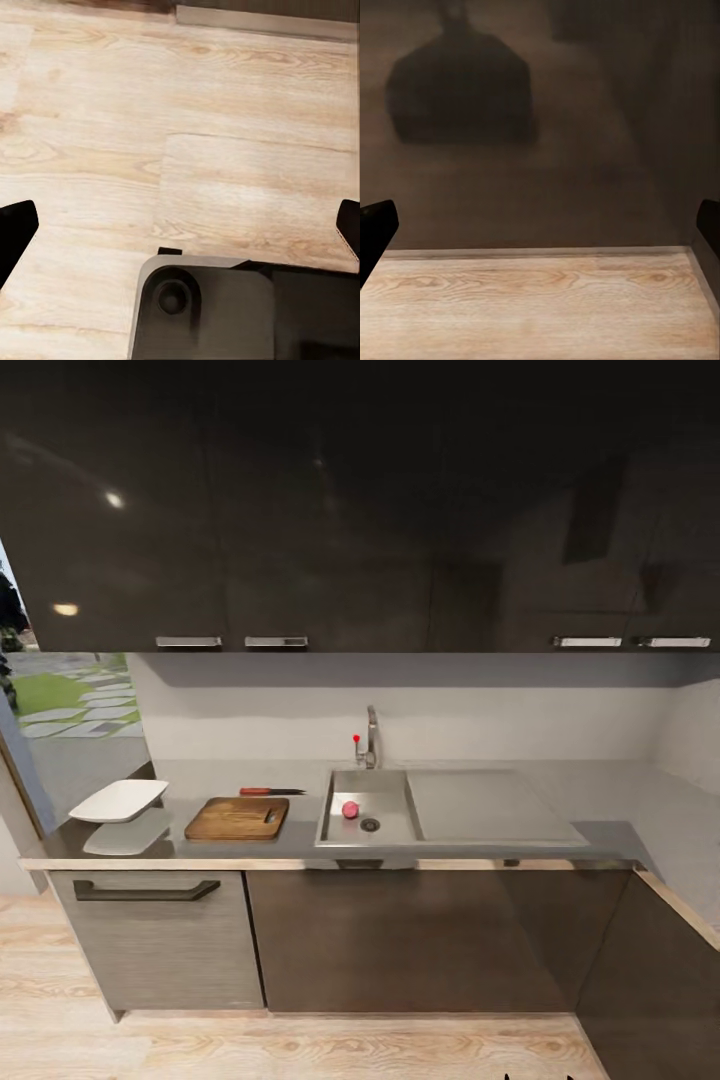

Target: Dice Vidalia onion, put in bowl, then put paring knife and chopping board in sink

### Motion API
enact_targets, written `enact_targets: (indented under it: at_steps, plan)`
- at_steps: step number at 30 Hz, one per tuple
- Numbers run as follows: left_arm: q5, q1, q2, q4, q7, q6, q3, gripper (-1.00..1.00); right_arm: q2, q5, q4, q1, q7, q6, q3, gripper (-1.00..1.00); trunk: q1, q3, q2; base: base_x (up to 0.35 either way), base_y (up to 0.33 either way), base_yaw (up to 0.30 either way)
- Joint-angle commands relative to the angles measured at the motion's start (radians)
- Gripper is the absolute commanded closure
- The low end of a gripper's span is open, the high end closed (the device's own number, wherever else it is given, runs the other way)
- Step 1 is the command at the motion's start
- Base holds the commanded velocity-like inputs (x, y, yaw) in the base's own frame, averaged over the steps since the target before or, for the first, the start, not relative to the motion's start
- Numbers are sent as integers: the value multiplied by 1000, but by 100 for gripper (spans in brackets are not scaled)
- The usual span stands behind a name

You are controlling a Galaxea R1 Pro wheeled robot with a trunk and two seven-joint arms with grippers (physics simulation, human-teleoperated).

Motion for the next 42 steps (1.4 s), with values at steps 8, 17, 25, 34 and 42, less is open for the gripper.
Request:
enact_targets:
  at_steps: [8, 17, 25, 34, 42]
  plan:
    - [3, 1, 18, -238, 3, 109, 2, -100, -2, -4, -1, 0, -9, -2, 5, -100, 0, 0, 0, 0, -10, 0]
    - [-4, -71, 31, -614, 3, 456, 1, -100, -1, -3, 14, 0, -9, -2, 3, -100, 0, 0, 0, 0, 0, 0]
    - [-5, -313, 31, -693, 2, 725, -3, -100, 0, -3, 14, 0, -9, -2, 3, -100, 0, 0, 0, 0, 0, 0]
    - [-2, -603, 16, -691, 3, 940, -22, -100, -1, -3, 14, 0, -9, -2, 3, -100, 0, 0, 0, 0, 0, 0]
    - [-2, -808, -22, -644, 5, 1062, -31, -100, 0, -3, 14, 0, -9, -2, 3, -100, 0, 0, 0, 0, 0, -83]
